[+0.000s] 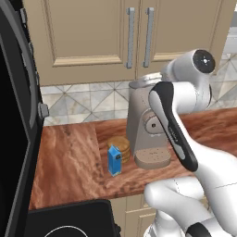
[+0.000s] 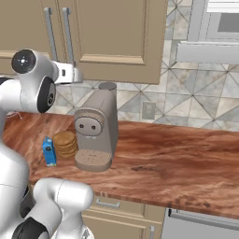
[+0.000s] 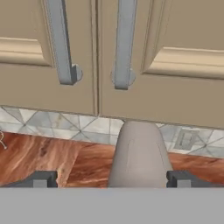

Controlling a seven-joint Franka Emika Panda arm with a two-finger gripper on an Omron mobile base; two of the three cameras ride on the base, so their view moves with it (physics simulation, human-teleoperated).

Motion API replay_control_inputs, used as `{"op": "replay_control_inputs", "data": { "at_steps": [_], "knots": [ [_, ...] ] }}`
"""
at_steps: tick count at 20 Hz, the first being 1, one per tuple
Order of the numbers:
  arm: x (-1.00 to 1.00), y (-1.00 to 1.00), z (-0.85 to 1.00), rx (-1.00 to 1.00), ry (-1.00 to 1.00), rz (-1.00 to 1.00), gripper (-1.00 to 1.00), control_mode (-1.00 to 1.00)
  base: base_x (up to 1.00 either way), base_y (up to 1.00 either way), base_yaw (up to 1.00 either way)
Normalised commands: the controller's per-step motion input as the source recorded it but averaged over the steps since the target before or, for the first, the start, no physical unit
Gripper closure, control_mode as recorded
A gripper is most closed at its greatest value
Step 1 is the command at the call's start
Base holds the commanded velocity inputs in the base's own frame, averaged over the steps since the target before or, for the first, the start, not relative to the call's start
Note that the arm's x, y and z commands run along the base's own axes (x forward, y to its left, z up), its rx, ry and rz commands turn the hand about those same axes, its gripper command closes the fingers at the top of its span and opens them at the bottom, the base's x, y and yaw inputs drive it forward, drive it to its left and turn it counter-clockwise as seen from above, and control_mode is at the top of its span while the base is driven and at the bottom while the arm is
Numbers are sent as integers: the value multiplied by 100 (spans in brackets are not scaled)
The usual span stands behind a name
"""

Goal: Pick the pan from the cabinet and place it on the stove. Then turn on the stove burner for the pan.

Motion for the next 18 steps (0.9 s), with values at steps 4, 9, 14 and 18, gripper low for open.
{"op": "replay_control_inputs", "data": {
  "at_steps": [4,9,14,18],
  "knots": [
    [6,0,37,0,-20,0,-100,-100,0,0,0],
    [9,1,25,4,-14,0,-100,-100,0,0,0],
    [11,7,13,6,-16,0,-100,-100,0,0,0],
    [10,10,15,6,-18,0,-100,-100,0,0,0]
  ]
}}
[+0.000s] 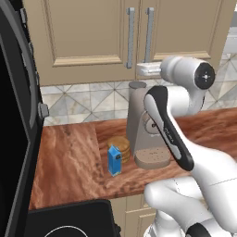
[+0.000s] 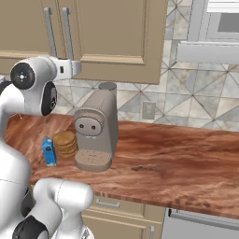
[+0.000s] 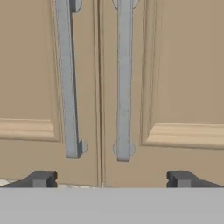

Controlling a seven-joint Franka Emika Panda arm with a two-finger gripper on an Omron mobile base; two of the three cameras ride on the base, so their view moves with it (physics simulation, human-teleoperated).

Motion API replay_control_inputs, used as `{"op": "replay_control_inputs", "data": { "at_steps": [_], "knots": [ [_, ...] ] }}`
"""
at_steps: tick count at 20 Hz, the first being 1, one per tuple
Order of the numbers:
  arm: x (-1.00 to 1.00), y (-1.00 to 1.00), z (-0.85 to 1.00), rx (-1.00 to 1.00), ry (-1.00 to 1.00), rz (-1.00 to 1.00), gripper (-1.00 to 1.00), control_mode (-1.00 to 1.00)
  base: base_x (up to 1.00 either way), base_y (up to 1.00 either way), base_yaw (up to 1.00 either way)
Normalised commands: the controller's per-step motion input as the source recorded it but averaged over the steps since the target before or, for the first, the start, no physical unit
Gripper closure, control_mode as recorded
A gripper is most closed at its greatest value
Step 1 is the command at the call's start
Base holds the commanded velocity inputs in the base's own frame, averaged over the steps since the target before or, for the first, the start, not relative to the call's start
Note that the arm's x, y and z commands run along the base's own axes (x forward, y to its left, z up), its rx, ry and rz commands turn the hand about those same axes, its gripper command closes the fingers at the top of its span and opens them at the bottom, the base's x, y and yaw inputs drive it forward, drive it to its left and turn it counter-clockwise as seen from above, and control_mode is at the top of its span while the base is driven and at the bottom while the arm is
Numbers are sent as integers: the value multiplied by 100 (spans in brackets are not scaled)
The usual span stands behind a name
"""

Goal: Pick the pan from the cabinet and place it on the stove. Then turn on the stove burner for the pan.

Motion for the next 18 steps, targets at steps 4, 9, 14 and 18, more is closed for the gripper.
{"op": "replay_control_inputs", "data": {
  "at_steps": [4,9,14,18],
  "knots": [
    [6,0,17,4,-18,-3,-100,-100,0,0,0],
    [1,0,15,0,-13,-5,-100,-100,0,0,0],
    [14,0,10,0,-8,-5,-100,-100,0,0,0],
    [28,0,3,0,-4,-4,-100,-100,0,0,0]
  ]
}}
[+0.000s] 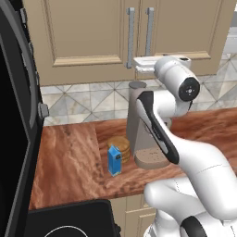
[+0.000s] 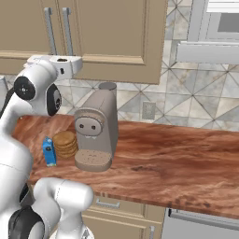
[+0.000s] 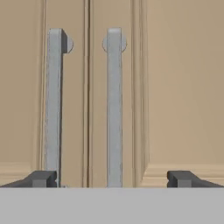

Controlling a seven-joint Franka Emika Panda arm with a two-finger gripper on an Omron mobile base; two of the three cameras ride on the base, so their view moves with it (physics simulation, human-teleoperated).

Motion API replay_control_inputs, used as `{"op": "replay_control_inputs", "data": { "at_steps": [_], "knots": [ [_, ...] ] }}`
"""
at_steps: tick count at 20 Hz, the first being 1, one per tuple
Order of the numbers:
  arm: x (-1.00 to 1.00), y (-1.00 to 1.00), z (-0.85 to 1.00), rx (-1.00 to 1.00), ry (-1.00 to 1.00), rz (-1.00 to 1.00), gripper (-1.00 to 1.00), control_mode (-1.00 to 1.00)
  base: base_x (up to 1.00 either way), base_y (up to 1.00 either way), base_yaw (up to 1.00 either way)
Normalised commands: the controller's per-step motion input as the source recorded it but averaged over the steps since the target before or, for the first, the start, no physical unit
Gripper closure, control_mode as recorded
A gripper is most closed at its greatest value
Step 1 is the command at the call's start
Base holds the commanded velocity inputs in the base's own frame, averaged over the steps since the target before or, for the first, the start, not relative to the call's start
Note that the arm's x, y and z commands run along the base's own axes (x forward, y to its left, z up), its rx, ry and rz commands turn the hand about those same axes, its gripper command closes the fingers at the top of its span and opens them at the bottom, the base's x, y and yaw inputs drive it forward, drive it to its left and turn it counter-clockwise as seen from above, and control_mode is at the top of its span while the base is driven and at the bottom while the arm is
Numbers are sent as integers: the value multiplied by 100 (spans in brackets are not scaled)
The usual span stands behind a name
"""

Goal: Pick the pan from the cabinet and place it on the stove. Then turn on the stove burner for the pan.

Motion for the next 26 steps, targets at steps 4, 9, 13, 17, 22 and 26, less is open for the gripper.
{"op": "replay_control_inputs", "data": {
  "at_steps": [4,9,13,17,22,26],
  "knots": [
    [34,0,0,0,-2,-2,-100,-100,0,0,0],
    [25,0,0,0,-3,0,-100,-100,0,0,0],
    [23,0,0,0,-4,0,-100,-100,0,0,0],
    [26,0,0,0,-4,0,-100,-100,0,0,0],
    [28,0,0,0,-2,0,-100,-100,0,0,0],
    [32,3,0,0,0,0,-100,-100,0,0,0]
  ]
}}
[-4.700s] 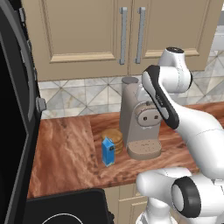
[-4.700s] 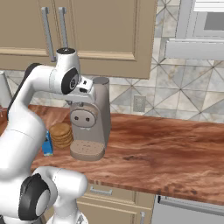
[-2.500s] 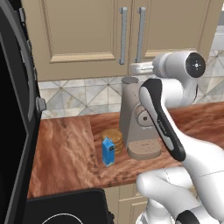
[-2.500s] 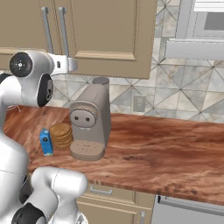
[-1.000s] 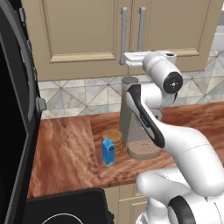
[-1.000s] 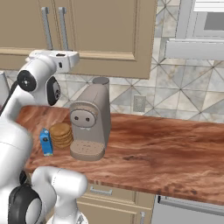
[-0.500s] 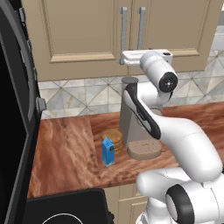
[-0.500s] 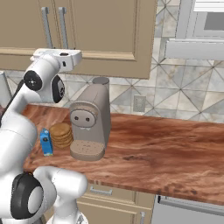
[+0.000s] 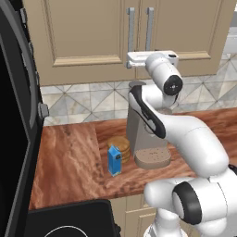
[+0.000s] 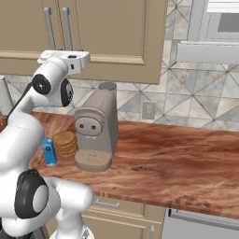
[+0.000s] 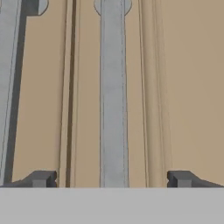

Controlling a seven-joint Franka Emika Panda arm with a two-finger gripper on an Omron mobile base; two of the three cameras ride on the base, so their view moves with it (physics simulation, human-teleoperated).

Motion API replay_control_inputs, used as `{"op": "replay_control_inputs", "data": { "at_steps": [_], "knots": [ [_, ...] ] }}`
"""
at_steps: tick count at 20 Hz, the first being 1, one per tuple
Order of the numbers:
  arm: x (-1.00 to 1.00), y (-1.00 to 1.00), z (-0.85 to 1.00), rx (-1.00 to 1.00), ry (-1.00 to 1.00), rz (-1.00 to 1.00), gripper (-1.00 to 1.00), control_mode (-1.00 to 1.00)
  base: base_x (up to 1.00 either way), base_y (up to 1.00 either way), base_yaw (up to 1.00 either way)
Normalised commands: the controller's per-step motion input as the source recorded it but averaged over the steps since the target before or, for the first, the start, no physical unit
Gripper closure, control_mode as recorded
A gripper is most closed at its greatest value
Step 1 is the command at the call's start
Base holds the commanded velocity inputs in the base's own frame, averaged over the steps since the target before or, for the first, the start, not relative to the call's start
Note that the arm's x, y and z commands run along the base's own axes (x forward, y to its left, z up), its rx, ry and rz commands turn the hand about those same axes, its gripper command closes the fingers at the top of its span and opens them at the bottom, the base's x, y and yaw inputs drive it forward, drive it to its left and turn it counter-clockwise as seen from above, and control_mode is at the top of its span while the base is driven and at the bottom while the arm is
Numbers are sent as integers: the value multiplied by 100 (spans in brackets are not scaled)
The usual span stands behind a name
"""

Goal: Pick the pan from the cabinet and place it on the stove. Then turn on the stove burner for the pan.

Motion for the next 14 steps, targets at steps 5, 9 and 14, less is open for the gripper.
{"op": "replay_control_inputs", "data": {
  "at_steps": [5,9,14],
  "knots": [
    [34,6,0,0,0,0,-100,-100,0,0,0],
    [35,15,0,0,0,0,100,-100,0,0,0],
    [21,22,-10,-1,4,0,100,-100,0,0,0]
  ]
}}
